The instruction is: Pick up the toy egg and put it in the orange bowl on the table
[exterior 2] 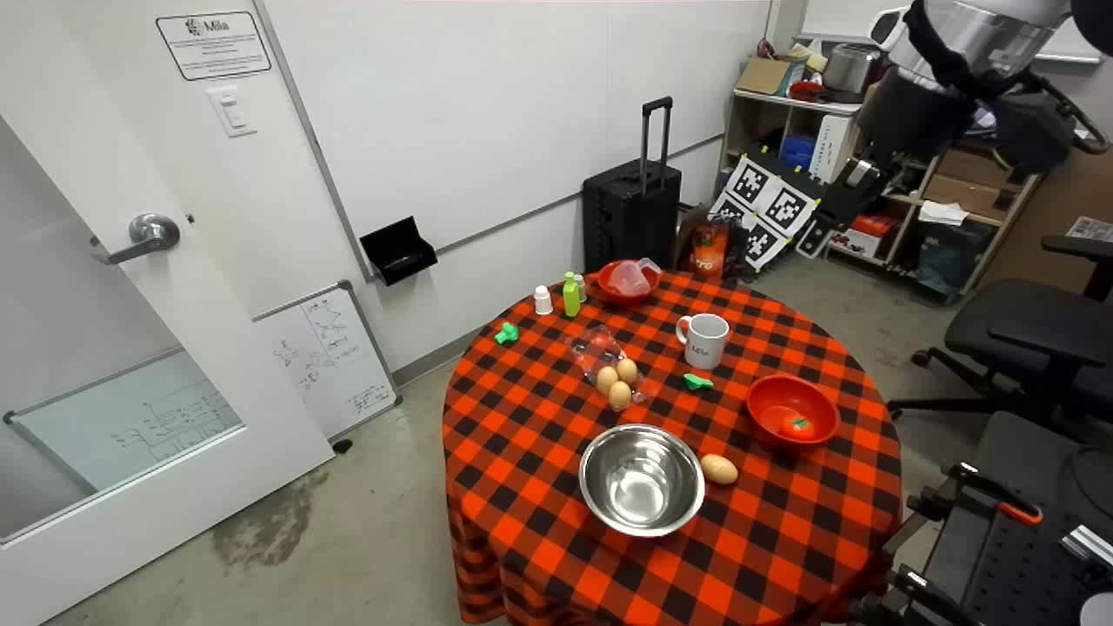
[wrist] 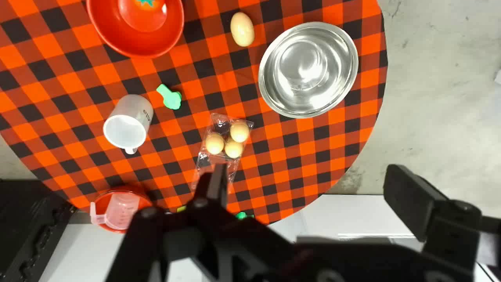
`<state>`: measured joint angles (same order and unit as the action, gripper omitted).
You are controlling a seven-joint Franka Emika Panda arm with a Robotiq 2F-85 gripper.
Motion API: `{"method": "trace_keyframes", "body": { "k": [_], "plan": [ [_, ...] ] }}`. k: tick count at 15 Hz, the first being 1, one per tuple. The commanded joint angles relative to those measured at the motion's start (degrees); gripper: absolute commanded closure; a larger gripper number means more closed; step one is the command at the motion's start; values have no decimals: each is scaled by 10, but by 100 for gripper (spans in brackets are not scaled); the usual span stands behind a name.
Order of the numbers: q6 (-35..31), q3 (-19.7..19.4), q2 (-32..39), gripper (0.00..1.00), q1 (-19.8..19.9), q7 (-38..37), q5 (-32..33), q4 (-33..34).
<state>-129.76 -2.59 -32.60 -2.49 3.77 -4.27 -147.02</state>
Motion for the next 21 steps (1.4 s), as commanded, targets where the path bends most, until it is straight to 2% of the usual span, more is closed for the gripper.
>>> {"method": "trace_keyframes", "body": {
  "k": [1, 3, 6, 9, 14, 18, 21],
  "plan": [
    [2, 3, 0, 0, 3, 2, -2, 1],
    [23, -25, 20, 0, -6, 34, -26, 21],
    [65, -82, 81, 0, -23, 128, -74, 59],
    [108, -109, 140, 0, -24, 210, -104, 91],
    [170, -93, 239, 0, -8, 264, -116, 151],
    [139, -66, 324, 0, 3, 257, -127, 182],
    [82, -41, 383, 0, 14, 246, -123, 192]
  ]
}}
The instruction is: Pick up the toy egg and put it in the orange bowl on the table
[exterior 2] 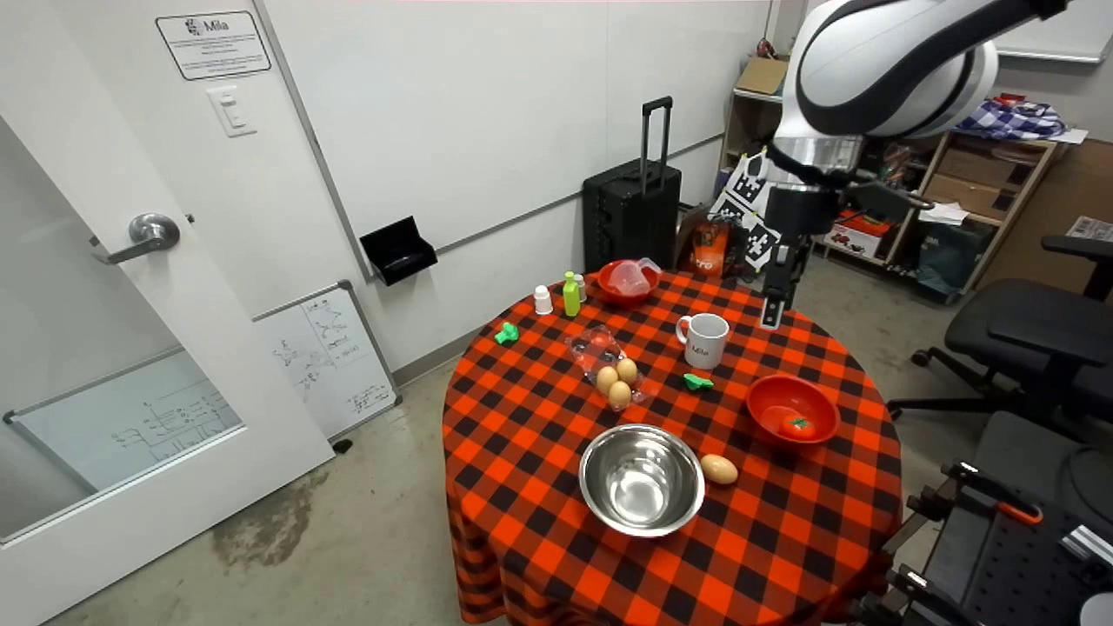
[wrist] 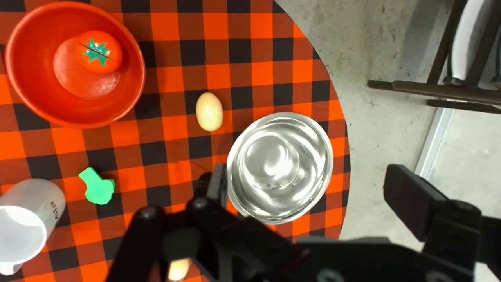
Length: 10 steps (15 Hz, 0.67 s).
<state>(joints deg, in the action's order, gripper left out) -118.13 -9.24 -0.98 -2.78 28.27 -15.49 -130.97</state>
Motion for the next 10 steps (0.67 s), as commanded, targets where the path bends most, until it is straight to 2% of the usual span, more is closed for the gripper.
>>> {"method": "trace_keyframes", "body": {
  "k": [1, 6, 8, 10],
  "plan": [
    [-49, 33, 86, 0, 22, 1, -7, 36],
    [-116, 65, 170, 0, 43, -12, 25, 60],
    [-108, 73, 203, 0, 49, -11, 47, 82],
    [-73, 79, 228, 0, 53, -6, 87, 104]
  ]
}}
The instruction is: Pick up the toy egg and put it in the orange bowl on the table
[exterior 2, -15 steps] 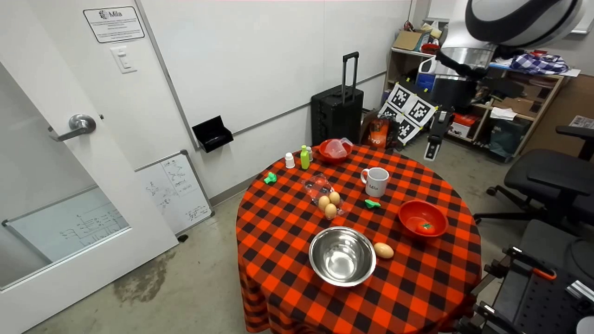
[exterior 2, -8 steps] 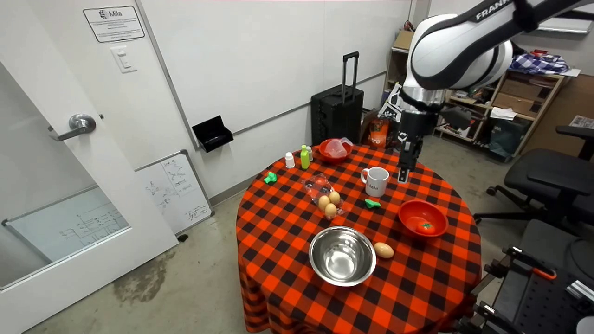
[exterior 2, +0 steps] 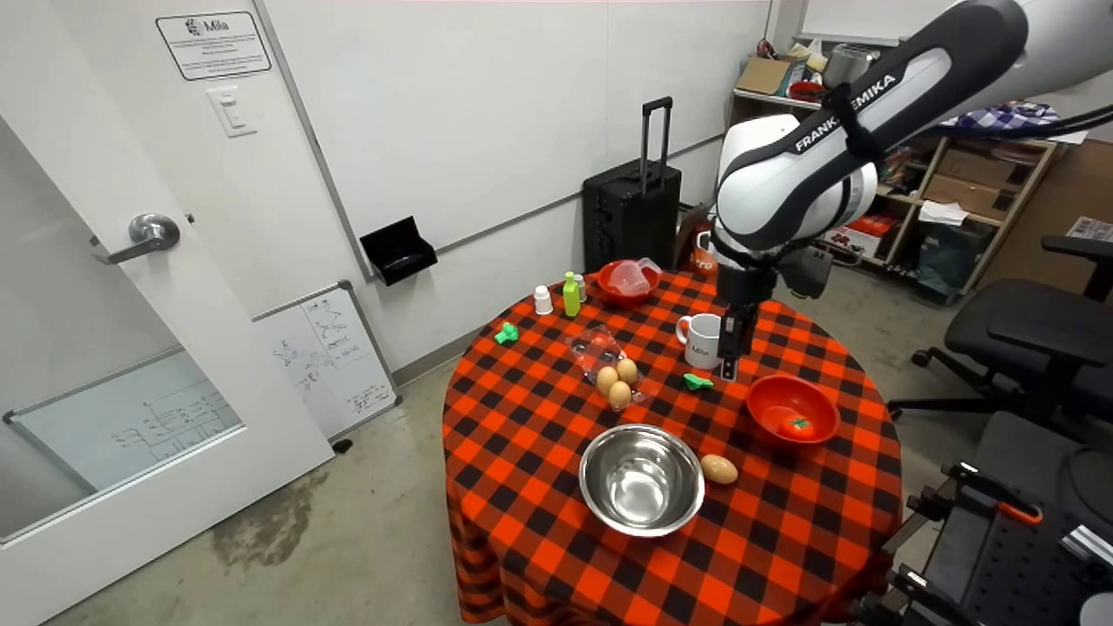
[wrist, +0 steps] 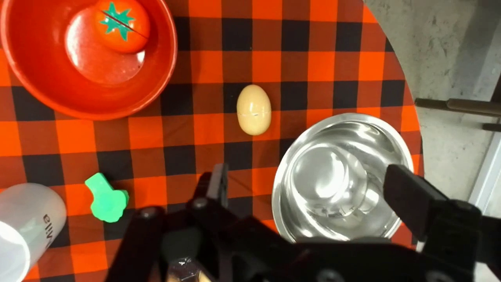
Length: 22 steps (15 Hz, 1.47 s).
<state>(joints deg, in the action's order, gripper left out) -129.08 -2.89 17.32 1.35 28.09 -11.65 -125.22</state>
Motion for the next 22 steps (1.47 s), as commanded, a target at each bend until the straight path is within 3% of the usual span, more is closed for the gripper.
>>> {"method": "trace_keyframes", "body": {
  "k": [1, 6, 10, 11, 17, 22],
  "plan": [
    [45, 18, 56, 0, 13, -4, 68, 55],
    [64, 24, 108, 0, 4, -30, 150, 97],
    [91, 45, 137, 0, 24, 3, 142, 134],
    [58, 41, 117, 0, 19, -18, 149, 98],
    [76, 48, 131, 0, 26, -13, 148, 121],
    [4, 48, 161, 0, -5, -51, 189, 107]
  ]
}}
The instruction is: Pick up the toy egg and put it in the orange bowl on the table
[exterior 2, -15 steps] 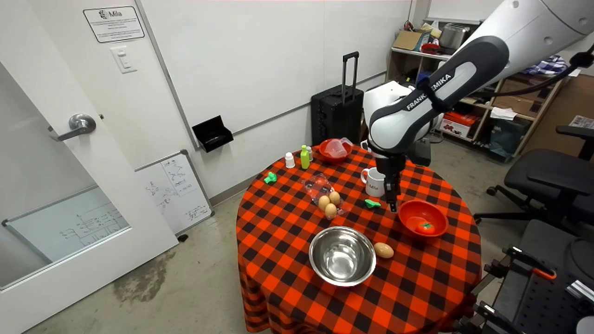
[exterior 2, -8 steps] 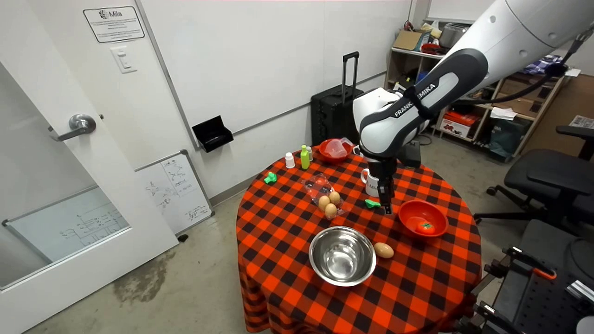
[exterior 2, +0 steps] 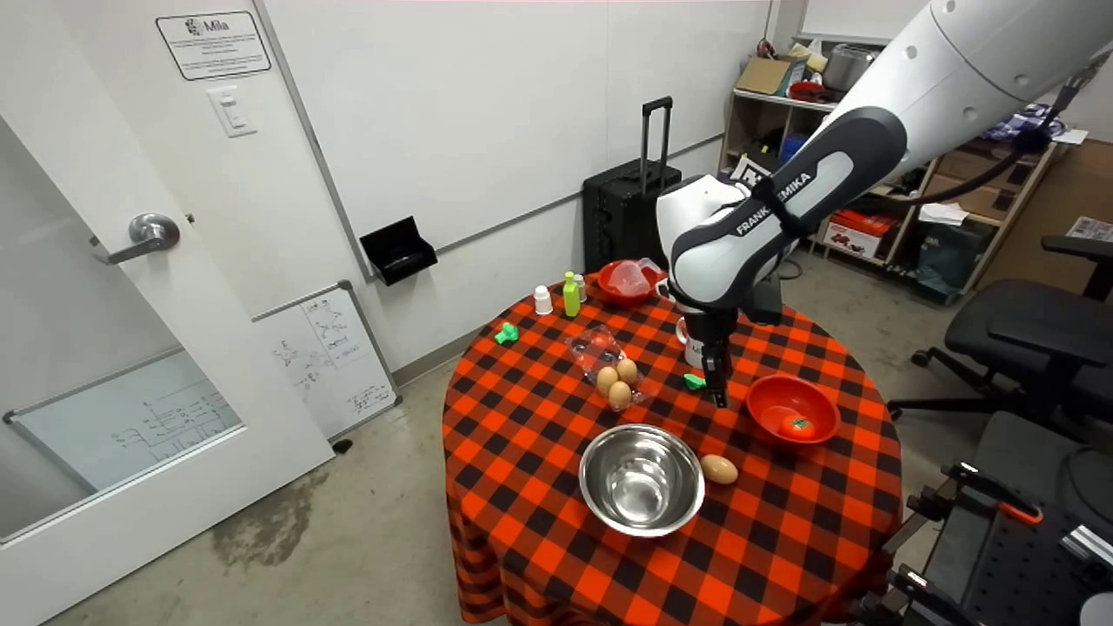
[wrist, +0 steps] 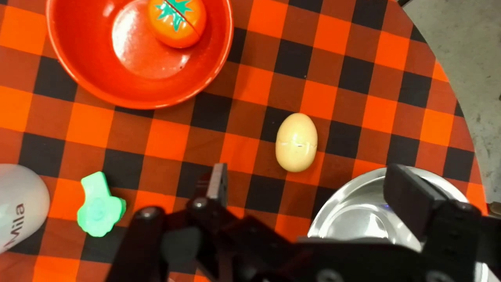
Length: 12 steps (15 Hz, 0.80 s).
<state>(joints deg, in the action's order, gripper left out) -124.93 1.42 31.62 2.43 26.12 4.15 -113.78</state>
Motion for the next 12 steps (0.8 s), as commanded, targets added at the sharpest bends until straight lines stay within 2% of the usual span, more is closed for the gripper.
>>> {"method": "trace_keyframes", "body": {
  "k": [1, 12],
  "plan": [
    [-52, 4, 24, 0, -25, -43, 44, -13],
    [-132, -21, 68, 0, -95, -193, 140, -61]
  ]
}}
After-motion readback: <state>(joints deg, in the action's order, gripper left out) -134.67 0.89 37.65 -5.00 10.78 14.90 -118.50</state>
